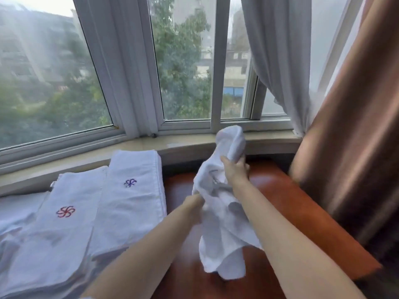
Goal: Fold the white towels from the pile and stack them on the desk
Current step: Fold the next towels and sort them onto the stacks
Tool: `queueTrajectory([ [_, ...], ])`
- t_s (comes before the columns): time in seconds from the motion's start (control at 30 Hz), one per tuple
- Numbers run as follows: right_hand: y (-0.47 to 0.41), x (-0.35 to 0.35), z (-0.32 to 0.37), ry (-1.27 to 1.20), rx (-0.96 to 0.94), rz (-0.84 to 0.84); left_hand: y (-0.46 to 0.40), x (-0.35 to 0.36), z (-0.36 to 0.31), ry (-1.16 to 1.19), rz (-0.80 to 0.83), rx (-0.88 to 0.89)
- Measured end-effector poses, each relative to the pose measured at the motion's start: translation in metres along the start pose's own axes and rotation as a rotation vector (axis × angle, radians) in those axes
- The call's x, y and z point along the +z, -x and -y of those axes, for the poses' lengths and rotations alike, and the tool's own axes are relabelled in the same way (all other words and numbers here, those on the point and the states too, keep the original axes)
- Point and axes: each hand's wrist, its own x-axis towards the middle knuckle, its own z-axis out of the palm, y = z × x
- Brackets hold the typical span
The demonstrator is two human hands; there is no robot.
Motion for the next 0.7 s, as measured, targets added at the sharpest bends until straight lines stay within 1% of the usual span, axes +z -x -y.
queueTrajectory([
  [0.07, -0.012, 0.008, -0.033, 0.259, 0.087, 0.123, -0.026, -0.006, 0.031, -0.043, -0.14, -0.06],
  [0.1, -0.016, 0.012, -0.054, 0.359, 0.121, 0.158, -0.039, -0.007, 0.045, -0.066, -0.199, -0.09],
  [0.13, -0.018, 0.015, -0.078, 0.456, 0.149, 0.19, -0.05, -0.009, 0.054, -0.059, -0.224, -0.114],
  [0.23, -0.026, 0.019, -0.141, 0.632, 0.257, 0.289, -0.079, -0.007, 0.073, 0.007, -0.22, -0.183],
  [0.3, -0.025, 0.02, -0.175, 0.734, 0.329, 0.393, -0.094, -0.001, 0.085, -0.046, -0.214, -0.229],
  [0.33, -0.023, 0.019, -0.186, 0.784, 0.327, 0.414, -0.101, 0.002, 0.09, -0.076, -0.219, -0.221],
  [0.37, -0.023, 0.018, -0.196, 0.834, 0.29, 0.396, -0.107, 0.004, 0.096, -0.107, -0.229, -0.199],
  [0.43, -0.026, 0.013, -0.206, 0.839, 0.214, 0.341, -0.112, 0.008, 0.105, -0.206, -0.262, -0.178],
  [0.5, -0.031, 0.006, -0.209, 0.774, 0.201, 0.381, -0.11, 0.011, 0.109, -0.287, -0.314, -0.168],
  [0.57, -0.034, -0.002, -0.208, 0.762, 0.171, 0.416, -0.109, 0.012, 0.111, -0.372, -0.33, -0.13],
  [0.63, -0.038, -0.013, -0.204, 0.737, 0.108, 0.338, -0.105, 0.01, 0.107, -0.437, -0.377, -0.115],
  [0.7, -0.042, -0.026, -0.2, 0.666, 0.057, 0.198, -0.097, 0.005, 0.101, -0.407, -0.457, -0.146],
])
